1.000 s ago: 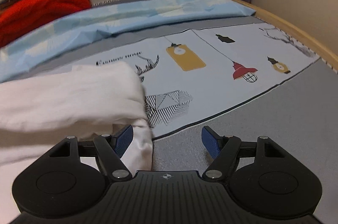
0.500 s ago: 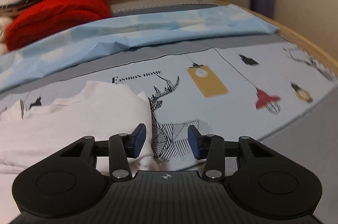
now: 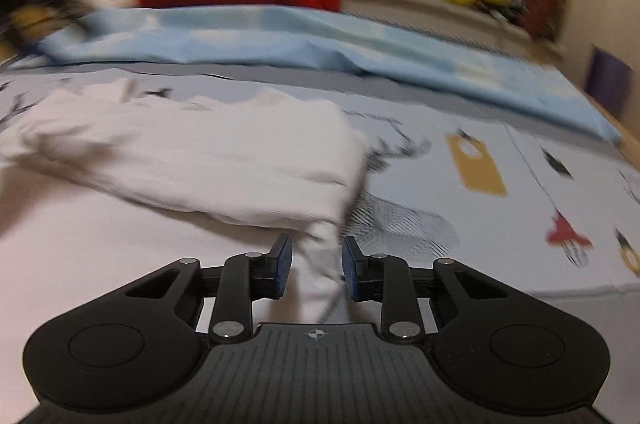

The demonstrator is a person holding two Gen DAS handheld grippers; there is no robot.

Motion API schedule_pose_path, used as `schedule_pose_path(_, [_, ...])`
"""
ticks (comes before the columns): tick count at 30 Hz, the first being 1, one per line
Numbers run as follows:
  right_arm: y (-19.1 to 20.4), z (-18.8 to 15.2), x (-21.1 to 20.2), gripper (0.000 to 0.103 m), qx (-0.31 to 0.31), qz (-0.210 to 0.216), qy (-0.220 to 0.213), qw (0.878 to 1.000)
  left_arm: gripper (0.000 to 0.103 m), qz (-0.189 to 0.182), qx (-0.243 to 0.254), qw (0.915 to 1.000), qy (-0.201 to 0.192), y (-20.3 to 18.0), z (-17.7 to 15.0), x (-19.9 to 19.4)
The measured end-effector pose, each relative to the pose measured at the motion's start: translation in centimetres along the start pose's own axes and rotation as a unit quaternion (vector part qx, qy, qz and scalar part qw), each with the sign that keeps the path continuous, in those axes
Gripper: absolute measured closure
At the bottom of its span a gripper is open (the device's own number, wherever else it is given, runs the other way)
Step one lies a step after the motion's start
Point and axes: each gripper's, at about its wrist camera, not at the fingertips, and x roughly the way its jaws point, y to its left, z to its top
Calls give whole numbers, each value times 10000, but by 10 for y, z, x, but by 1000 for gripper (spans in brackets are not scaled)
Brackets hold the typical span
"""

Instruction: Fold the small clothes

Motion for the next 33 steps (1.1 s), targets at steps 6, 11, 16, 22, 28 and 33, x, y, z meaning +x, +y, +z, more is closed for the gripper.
schedule_pose_path(6, [6, -8, 17, 77, -444, -180, -383, 9981, 15, -425, 840, 9944, 475, -116, 24, 74])
schedule_pose_path(11, [-13, -20, 12, 96, -151, 76, -672, 9976, 14, -334, 1609, 9799, 1130, -184, 15, 145])
schedule_pose_path(16, [-26, -25, 8, 97, 288, 419, -766, 9958, 18, -528, 1743, 9704, 1585, -212, 7, 194])
schedule_pose_path(22, [-30, -26, 7, 98, 419, 491, -767, 9950, 97, -282, 2477, 9586, 1377, -229, -10, 210])
schedule_pose_path(28, [-26, -37, -4, 99, 130, 501, -625, 9967, 98, -71, 2033, 9745, 945, -209, -3, 212])
schedule_pose_path(33, [-25, -35, -4, 99, -39, 596, -414, 9974, 55, -402, 1441, 9875, 498, -195, 11, 190])
